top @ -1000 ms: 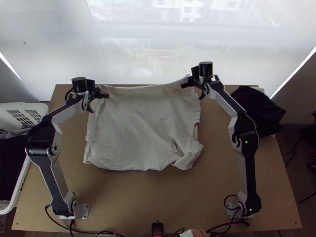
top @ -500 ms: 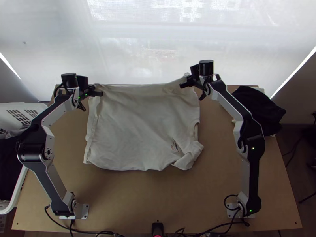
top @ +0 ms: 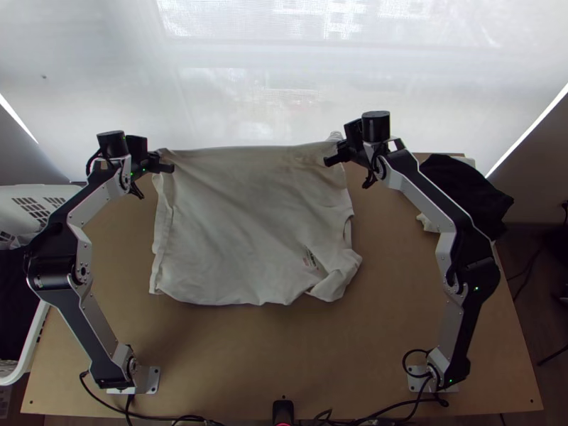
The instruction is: Fold the t-shirt
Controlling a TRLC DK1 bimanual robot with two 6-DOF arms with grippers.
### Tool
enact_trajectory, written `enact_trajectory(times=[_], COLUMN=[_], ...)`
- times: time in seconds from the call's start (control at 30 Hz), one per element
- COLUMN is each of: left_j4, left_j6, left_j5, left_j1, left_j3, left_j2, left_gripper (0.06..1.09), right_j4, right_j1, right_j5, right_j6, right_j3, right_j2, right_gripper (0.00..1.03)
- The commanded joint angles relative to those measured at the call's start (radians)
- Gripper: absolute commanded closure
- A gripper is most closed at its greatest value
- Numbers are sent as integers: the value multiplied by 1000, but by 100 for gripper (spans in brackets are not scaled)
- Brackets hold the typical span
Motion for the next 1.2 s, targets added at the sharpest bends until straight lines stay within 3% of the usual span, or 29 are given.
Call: enact_trajectory(times=[0.0, 0.27, 0.3, 0.33, 0.37, 0.43, 0.5, 0.53, 0.57, 0.6, 0.83, 1.17], left_j4=[-5, -13, -20, -45, -77, -149, -194, -220, -255, -278, -441, -787], left_j6=[-7, -7, -6, -4, -4, -7, -9, -10, -14, -17, 16, 362], left_j5=[-3, -27, -27, -27, -27, -27, -27, -26, -17, 2, 184, 233], left_j1=[8, -12, -17, -21, -24, -31, -37, -38, -38, -37, 25, 178], left_j3=[11, 99, 122, 148, 177, 225, 231, 231, 228, 215, 11, -409], left_j2=[5, 105, 126, 148, 166, 188, 180, 169, 151, 129, -159, -576], left_gripper=[105, 105, 100, 88, 74, 56, 32, 21, 13, 12, 12, 12], right_j4=[2, 13, 14, 14, 16, 16, 14, 9, 2, 0, -20, -198], right_j1=[12, 29, 33, 38, 40, 41, 41, 40, 36, 32, -2, 4], right_j5=[2, 6, 6, 6, 6, 4, 4, 4, 4, 4, 2, 4], right_j6=[-11, -26, -37, -47, -50, -58, -58, -58, -58, -58, -49, -20], right_j3=[-47, 34, 48, 56, 63, 69, 69, 66, 62, 54, -90, -265], right_j2=[-36, 76, 94, 107, 120, 136, 139, 137, 130, 120, -47, -312], right_gripper=[100, 100, 100, 95, 81, 42, 12, 4, 4, 4, 4, 4])
